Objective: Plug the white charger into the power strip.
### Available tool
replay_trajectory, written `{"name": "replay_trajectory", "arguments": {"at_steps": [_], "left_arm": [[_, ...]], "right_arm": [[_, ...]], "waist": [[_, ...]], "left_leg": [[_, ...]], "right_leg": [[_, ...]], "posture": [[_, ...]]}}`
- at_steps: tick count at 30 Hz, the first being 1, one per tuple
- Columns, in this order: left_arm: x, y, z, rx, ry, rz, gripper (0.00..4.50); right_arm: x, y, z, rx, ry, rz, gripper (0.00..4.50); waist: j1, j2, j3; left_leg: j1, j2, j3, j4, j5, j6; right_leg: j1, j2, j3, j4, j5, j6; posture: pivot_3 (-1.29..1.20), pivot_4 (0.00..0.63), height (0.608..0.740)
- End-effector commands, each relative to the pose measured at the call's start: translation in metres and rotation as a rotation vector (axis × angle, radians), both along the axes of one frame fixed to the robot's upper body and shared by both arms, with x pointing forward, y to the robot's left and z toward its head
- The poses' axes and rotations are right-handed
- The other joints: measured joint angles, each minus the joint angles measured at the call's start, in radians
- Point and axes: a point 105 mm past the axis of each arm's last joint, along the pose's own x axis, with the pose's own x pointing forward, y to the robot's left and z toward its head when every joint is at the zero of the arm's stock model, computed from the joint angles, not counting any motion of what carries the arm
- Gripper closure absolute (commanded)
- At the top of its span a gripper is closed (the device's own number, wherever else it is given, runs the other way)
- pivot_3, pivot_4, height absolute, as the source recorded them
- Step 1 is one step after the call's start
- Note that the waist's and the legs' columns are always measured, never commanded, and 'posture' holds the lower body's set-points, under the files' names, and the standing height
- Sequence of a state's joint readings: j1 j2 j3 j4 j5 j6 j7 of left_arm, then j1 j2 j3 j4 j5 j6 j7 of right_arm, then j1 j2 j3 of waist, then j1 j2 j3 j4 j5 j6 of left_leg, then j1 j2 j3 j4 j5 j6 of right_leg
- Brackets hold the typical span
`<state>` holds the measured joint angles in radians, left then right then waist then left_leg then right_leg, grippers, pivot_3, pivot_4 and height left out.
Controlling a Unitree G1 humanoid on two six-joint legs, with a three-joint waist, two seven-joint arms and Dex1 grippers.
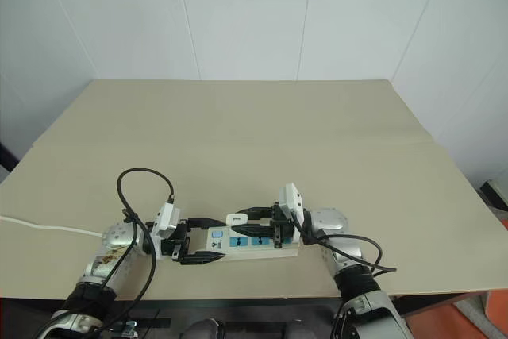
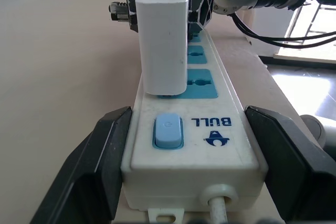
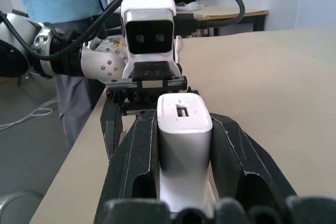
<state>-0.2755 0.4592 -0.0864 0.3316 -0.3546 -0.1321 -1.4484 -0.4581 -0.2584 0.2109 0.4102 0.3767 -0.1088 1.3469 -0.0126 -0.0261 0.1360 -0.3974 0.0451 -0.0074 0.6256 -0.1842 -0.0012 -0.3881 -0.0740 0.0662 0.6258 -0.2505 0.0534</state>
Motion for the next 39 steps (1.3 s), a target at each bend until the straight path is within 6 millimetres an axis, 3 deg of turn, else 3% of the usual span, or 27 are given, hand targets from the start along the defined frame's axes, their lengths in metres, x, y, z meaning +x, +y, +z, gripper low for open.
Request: {"name": "replay_trajectory", "arguments": {"at_steps": [1,13,23,33,39], "left_arm": [[0.003,0.001,0.003,0.005,-0.018,0.021,1.27],[0.002,0.003,0.003,0.006,-0.019,0.034,1.27],[0.004,0.001,0.002,0.004,-0.029,0.058,1.27],[0.009,0.001,0.001,0.005,-0.057,0.097,1.27],[0.023,-0.001,0.004,-0.016,-0.104,0.194,1.27]], "right_arm": [[0.003,-0.011,-0.036,-0.146,0.120,-0.042,3.37],[0.000,-0.012,-0.053,-0.189,0.221,-0.039,3.37],[-0.002,-0.012,-0.043,-0.122,0.096,-0.045,3.37],[-0.010,-0.018,-0.026,-0.066,0.037,0.003,0.06],[0.001,-0.030,-0.010,-0.057,0.007,-0.032,0.06]], "waist": [[0.000,0.000,0.000],[-0.002,0.000,-0.001],[-0.002,0.000,-0.001],[0.000,-0.004,-0.004],[0.006,-0.003,-0.003]], "left_leg": [[0.000,0.000,0.000,0.000,0.000,0.000],[0.006,0.001,0.001,-0.002,0.000,0.000],[0.007,0.001,0.001,-0.002,0.000,0.000],[0.006,0.002,0.002,-0.002,-0.001,-0.002],[0.005,0.002,0.005,-0.002,-0.001,-0.002]], "right_leg": [[0.000,0.000,0.000,0.000,-0.001,-0.002],[0.003,0.000,0.001,0.001,-0.003,-0.002],[0.002,0.000,0.001,0.000,-0.003,-0.002],[0.002,-0.001,0.001,-0.002,-0.003,-0.003],[0.001,-0.003,0.001,-0.002,-0.003,-0.003]], "posture": [[0.00,0.150,0.740],[0.00,0.150,0.740],[0.00,0.150,0.740],[0.00,0.150,0.740],[0.00,0.150,0.740]]}}
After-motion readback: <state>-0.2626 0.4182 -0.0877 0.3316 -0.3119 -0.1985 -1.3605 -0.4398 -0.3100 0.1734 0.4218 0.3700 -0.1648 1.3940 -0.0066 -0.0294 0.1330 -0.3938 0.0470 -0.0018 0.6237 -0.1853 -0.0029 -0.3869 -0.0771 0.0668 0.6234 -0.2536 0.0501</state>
